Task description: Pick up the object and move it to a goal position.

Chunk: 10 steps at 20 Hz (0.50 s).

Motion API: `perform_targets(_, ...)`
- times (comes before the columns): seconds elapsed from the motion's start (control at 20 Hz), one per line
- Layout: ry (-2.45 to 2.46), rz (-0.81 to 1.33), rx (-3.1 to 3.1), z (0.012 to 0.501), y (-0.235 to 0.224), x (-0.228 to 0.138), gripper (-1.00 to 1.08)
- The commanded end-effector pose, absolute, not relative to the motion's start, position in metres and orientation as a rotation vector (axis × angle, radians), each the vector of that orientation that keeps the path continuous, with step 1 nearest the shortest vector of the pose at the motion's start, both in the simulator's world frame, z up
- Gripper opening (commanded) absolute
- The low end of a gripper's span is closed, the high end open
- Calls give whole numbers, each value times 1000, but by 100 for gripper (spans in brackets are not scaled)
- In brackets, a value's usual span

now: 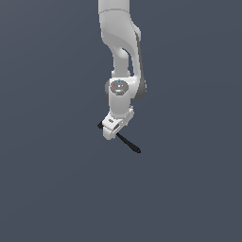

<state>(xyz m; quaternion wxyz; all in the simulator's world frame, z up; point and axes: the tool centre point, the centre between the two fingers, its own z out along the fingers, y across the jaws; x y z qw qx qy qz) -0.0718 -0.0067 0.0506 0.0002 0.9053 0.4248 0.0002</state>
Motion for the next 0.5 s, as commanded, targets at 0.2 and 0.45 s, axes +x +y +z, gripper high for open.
perform_targets(0.2,1338,0,2842,23,-7,-73,100)
perform_targets(0.45,1339,0,2842,17,-7,-72,100)
